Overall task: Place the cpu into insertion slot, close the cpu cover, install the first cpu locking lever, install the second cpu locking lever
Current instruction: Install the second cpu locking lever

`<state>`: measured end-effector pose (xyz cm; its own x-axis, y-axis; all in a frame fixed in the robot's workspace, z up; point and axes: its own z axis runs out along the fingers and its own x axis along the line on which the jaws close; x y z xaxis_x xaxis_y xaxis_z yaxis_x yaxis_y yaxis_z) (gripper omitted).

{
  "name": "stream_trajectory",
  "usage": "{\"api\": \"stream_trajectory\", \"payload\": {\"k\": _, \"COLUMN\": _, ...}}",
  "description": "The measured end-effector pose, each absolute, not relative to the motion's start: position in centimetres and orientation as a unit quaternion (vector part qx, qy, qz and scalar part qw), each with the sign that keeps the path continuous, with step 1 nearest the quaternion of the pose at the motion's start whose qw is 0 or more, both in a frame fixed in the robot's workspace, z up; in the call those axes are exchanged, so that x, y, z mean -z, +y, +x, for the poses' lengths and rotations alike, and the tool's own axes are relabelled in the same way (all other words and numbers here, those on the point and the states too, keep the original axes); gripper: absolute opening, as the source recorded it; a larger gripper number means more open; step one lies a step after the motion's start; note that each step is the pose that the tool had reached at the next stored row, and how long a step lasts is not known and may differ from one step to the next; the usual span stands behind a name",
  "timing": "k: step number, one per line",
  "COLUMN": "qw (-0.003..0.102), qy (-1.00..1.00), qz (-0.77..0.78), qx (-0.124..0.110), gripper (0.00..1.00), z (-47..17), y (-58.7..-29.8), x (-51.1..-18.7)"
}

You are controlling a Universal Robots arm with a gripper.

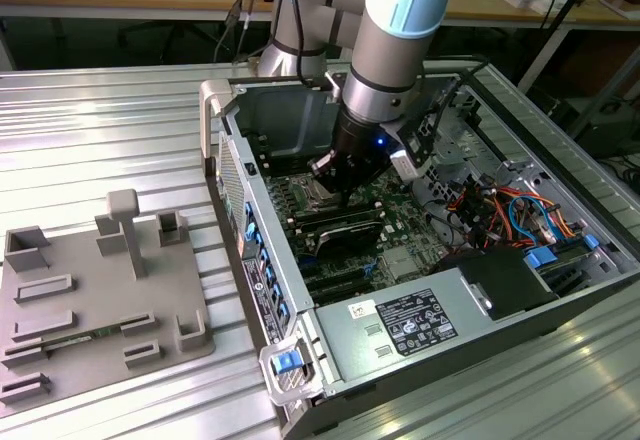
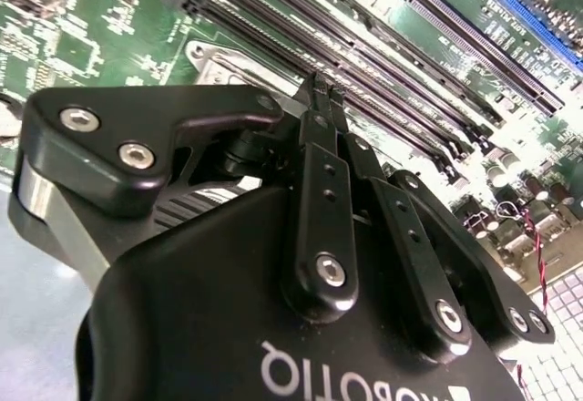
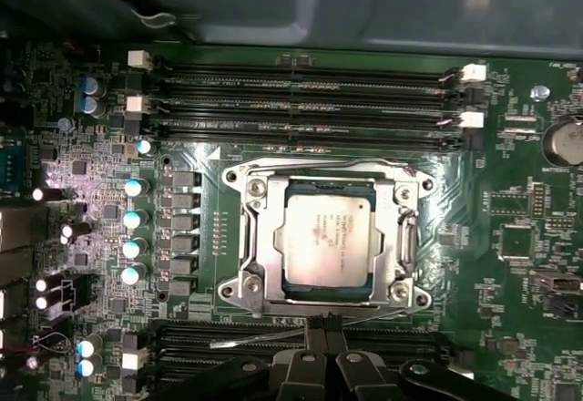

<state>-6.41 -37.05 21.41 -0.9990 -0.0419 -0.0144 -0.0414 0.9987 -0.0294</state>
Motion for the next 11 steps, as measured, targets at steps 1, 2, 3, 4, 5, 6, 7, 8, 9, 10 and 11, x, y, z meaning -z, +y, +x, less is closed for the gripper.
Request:
{"api": "stream_trajectory", "payload": {"k": 1, "qw": 0.008, "qy": 1.0, "qz": -0.021, "qx": 0.015, "gripper": 0.11, "z": -6.53, "y": -37.04, "x": -21.27}}
{"api": "stream_trajectory", "payload": {"k": 2, "qw": 0.008, "qy": 1.0, "qz": -0.021, "qx": 0.015, "gripper": 0.11, "z": -6.64, "y": -37.04, "x": -21.17}}
{"api": "stream_trajectory", "payload": {"k": 3, "qw": 0.007, "qy": 1.0, "qz": -0.021, "qx": 0.015, "gripper": 0.11, "z": -6.73, "y": -37.05, "x": -21.1}}
{"api": "stream_trajectory", "payload": {"k": 4, "qw": 0.007, "qy": 1.0, "qz": -0.021, "qx": 0.015, "gripper": 0.11, "z": -6.84, "y": -37.04, "x": -21.08}}
{"api": "stream_trajectory", "payload": {"k": 5, "qw": 0.007, "qy": 1.0, "qz": -0.021, "qx": 0.015, "gripper": 0.11, "z": -6.88, "y": -37.04, "x": -21.08}}
{"api": "stream_trajectory", "payload": {"k": 6, "qw": 0.007, "qy": 1.0, "qz": -0.021, "qx": 0.015, "gripper": 0.11, "z": -6.94, "y": -37.03, "x": -21.07}}
{"api": "stream_trajectory", "payload": {"k": 7, "qw": 0.008, "qy": 1.0, "qz": -0.021, "qx": 0.014, "gripper": 0.11, "z": -7.0, "y": -37.02, "x": -21.07}}
{"api": "stream_trajectory", "payload": {"k": 8, "qw": 0.008, "qy": 1.0, "qz": -0.021, "qx": 0.015, "gripper": 0.11, "z": -7.08, "y": -37.01, "x": -21.07}}
{"api": "stream_trajectory", "payload": {"k": 9, "qw": 0.007, "qy": 1.0, "qz": -0.021, "qx": 0.015, "gripper": 0.11, "z": -7.23, "y": -36.99, "x": -21.07}}
{"api": "stream_trajectory", "payload": {"k": 10, "qw": 0.007, "qy": 1.0, "qz": -0.021, "qx": 0.014, "gripper": 0.11, "z": -7.38, "y": -36.98, "x": -21.07}}
{"api": "stream_trajectory", "payload": {"k": 11, "qw": 0.007, "qy": 1.0, "qz": -0.021, "qx": 0.015, "gripper": 0.11, "z": -7.51, "y": -36.96, "x": -21.07}}
